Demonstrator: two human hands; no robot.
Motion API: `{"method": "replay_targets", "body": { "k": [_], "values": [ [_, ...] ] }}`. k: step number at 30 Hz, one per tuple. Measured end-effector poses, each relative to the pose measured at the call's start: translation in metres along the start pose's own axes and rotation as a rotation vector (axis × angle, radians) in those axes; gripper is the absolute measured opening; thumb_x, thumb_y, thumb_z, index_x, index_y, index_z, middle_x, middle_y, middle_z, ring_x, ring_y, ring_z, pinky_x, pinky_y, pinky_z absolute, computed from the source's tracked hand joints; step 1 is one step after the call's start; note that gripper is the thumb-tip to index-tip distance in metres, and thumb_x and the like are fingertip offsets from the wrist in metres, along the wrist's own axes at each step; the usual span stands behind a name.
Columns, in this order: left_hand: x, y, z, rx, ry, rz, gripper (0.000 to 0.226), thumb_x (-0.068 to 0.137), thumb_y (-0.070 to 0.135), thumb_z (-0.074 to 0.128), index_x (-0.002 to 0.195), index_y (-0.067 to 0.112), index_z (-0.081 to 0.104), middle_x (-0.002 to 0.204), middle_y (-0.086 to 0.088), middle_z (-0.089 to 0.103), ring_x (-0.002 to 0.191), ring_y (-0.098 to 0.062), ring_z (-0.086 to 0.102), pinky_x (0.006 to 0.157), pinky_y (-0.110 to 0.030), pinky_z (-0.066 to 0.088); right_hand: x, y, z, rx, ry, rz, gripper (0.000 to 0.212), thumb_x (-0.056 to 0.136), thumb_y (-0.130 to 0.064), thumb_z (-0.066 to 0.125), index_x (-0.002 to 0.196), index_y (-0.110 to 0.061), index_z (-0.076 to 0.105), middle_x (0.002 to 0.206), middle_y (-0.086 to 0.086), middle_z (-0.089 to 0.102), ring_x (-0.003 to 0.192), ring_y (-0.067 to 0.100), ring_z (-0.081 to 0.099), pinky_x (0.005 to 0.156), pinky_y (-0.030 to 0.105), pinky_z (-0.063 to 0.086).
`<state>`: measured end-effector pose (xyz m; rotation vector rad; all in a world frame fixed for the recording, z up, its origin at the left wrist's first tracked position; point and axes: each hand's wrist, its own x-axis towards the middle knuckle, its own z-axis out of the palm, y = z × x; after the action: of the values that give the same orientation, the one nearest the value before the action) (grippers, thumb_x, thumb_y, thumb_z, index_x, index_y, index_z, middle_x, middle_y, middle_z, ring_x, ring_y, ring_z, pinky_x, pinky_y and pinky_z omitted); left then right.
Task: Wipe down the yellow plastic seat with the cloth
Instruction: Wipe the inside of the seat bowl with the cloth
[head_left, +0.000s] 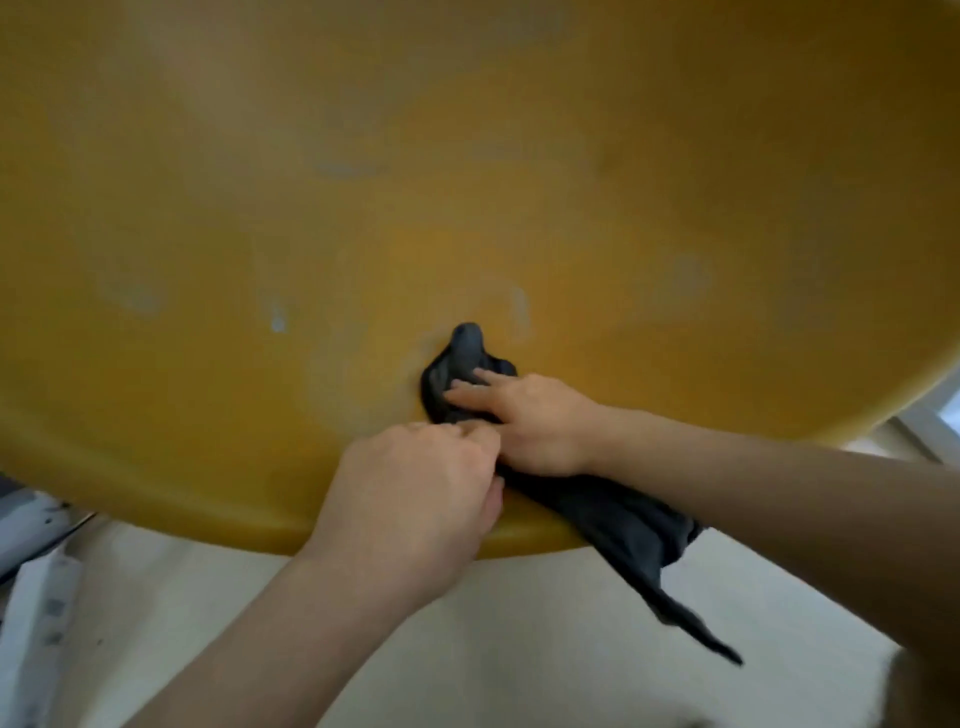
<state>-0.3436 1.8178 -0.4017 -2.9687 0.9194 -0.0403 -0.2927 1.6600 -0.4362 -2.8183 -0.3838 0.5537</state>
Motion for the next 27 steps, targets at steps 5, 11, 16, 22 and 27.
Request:
{"method": "replay_targets", "body": {
  "k": [5, 11, 16, 22, 27],
  "values": [
    [-0.014, -0.011, -0.004, 0.007, -0.06, -0.004, 0.034, 0.095, 0.058, 0.026, 0.086, 0.03, 0.043, 0.09, 0.011, 0.053, 0.088, -0.01, 0.048, 0.058, -0.029, 0.034, -0.02, 0.02, -0.005, 0.019, -0.068, -0.322, 0.049, 0.099, -0.038, 0.045, 0.147, -0.038, 0.034, 0.155, -0.02, 0.026, 0.145, 0.001, 0.012, 0.119, 0.03, 0.018],
    [0.0, -0.007, -0.011, 0.099, -0.203, 0.014, 0.041, 0.095, 0.06, 0.029, 0.089, 0.027, 0.051, 0.09, 0.009, 0.056, 0.086, -0.016, 0.056, 0.07, -0.031, 0.049, -0.023, 0.144, -0.039, -0.247, 0.014, 0.007, 0.046, 0.098, -0.026, 0.043, 0.142, -0.04, 0.04, 0.153, -0.018, 0.032, 0.139, 0.012, 0.033, 0.11, 0.034, 0.035],
    [0.03, 0.016, -0.01, 0.158, -0.154, 0.015, 0.031, 0.098, 0.054, 0.028, 0.107, 0.028, 0.044, 0.092, 0.0, 0.062, 0.083, -0.027, 0.061, 0.059, -0.032, 0.041, 0.015, 0.121, -0.035, -0.204, 0.128, 0.228, 0.046, 0.1, -0.03, 0.039, 0.146, -0.027, 0.037, 0.157, -0.003, 0.029, 0.143, 0.024, 0.026, 0.112, 0.037, 0.031],
    [0.06, 0.038, 0.009, -0.21, -0.076, -0.001, 0.022, 0.095, 0.042, 0.041, 0.112, 0.028, 0.037, 0.107, 0.009, 0.052, 0.091, -0.014, 0.052, 0.07, -0.034, 0.05, -0.006, 0.071, -0.031, 0.16, -0.123, -0.264, 0.054, 0.097, -0.04, 0.05, 0.146, -0.023, 0.037, 0.157, 0.002, 0.027, 0.144, 0.016, 0.022, 0.117, 0.031, 0.018],
    [0.078, 0.03, 0.014, -0.368, -0.205, -0.058, 0.06, 0.091, 0.065, 0.037, 0.142, 0.037, 0.027, 0.139, 0.011, 0.047, 0.122, -0.012, 0.047, 0.095, -0.034, 0.045, -0.051, 0.123, -0.065, -0.017, -0.452, -0.055, 0.111, 0.071, -0.069, 0.066, 0.14, -0.058, -0.02, 0.157, -0.021, -0.021, 0.148, 0.014, -0.006, 0.119, 0.048, 0.012]
  ]
}}
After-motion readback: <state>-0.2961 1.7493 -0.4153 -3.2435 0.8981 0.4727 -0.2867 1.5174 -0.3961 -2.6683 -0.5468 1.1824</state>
